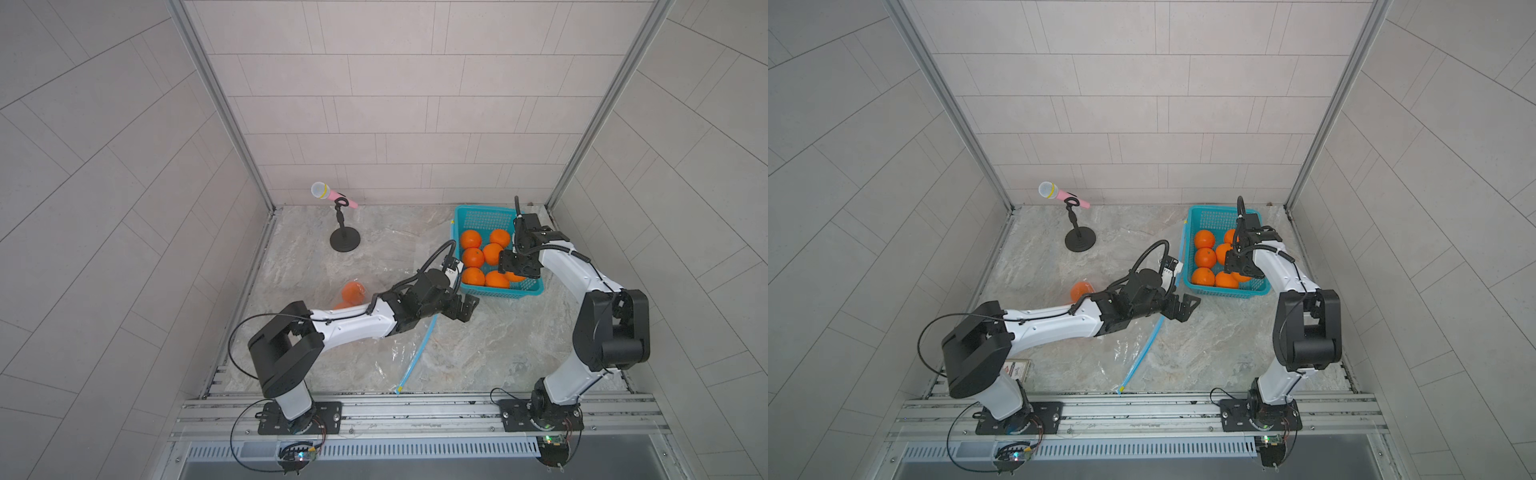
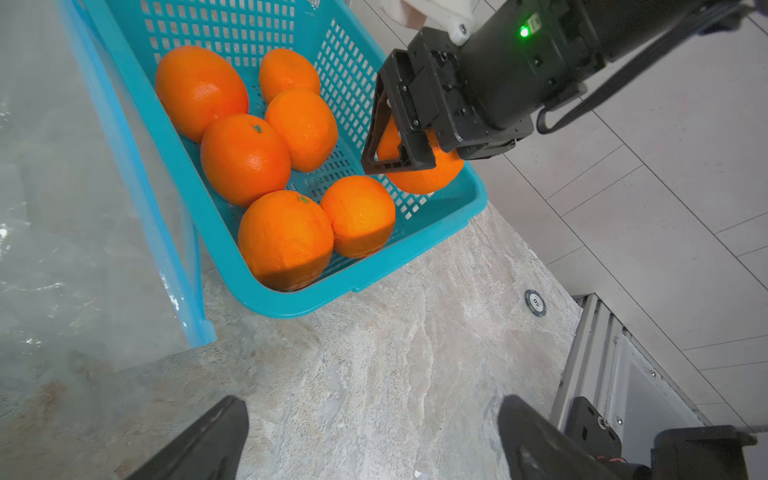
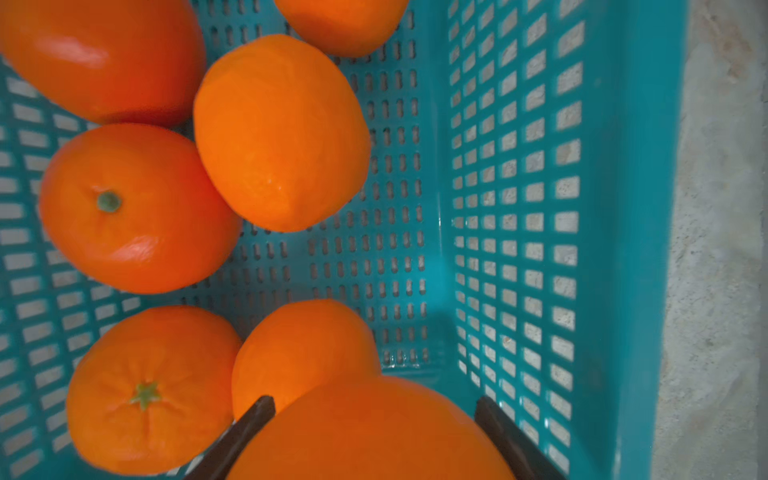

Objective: Open the zip-top bag and take out the orange
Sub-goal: Place the orange in the basket.

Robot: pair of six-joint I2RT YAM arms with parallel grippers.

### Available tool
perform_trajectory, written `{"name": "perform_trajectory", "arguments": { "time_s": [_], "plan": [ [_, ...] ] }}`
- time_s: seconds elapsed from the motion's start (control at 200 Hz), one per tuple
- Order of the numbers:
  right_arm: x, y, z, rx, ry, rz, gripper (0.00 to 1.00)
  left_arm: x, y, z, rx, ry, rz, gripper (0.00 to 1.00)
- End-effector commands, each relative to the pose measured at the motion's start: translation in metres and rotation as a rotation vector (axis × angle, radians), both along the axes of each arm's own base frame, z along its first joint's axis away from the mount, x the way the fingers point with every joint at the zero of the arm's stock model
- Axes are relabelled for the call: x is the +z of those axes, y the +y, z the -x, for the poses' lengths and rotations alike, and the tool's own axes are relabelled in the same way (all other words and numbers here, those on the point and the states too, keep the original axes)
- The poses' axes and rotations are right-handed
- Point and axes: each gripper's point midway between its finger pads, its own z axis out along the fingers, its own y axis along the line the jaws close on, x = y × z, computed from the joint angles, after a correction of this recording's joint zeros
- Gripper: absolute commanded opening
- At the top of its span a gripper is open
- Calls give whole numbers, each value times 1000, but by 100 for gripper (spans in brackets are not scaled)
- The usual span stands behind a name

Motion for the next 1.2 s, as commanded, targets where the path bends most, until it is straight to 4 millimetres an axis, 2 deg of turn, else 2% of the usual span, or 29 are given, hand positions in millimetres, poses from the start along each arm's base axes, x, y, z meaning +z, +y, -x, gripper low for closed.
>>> {"name": "perform_trajectory", "arguments": {
  "time_s": [0.0,0.16,0.235,0.295,0.38,0.45,0.525,0.63,0.745,0.941,1.066,1.196],
  "plan": [
    [3,-5,-14,5,4,44,58,0,3,0,10,-11,47,100],
    [-21,-7,-31,-1,87,51,59,-10,12,11,0,11,32,100],
    [-28,-4,-36,-1,84,39,61,-5,14,15,-9,9,44,100],
    [-30,-6,-37,-6,89,52,67,-2,17,17,-9,5,46,100],
    [-35,-5,-40,-2,92,44,71,4,23,19,0,-8,54,100],
    [-35,1,-42,5,83,21,73,6,28,22,1,-12,58,100],
    [-31,3,-46,14,70,49,81,7,34,23,8,-16,46,100],
    [-33,4,-48,21,83,43,87,5,45,25,26,-24,30,100],
    [-40,6,-47,31,101,14,88,6,59,29,49,-35,22,100],
    [-36,6,-50,35,78,8,87,16,79,35,83,-60,41,100],
    [-42,-9,-39,6,130,47,88,8,95,37,117,-62,6,100],
    [-33,-6,-41,17,99,44,89,1,109,39,143,-61,-21,100]
  ]
}}
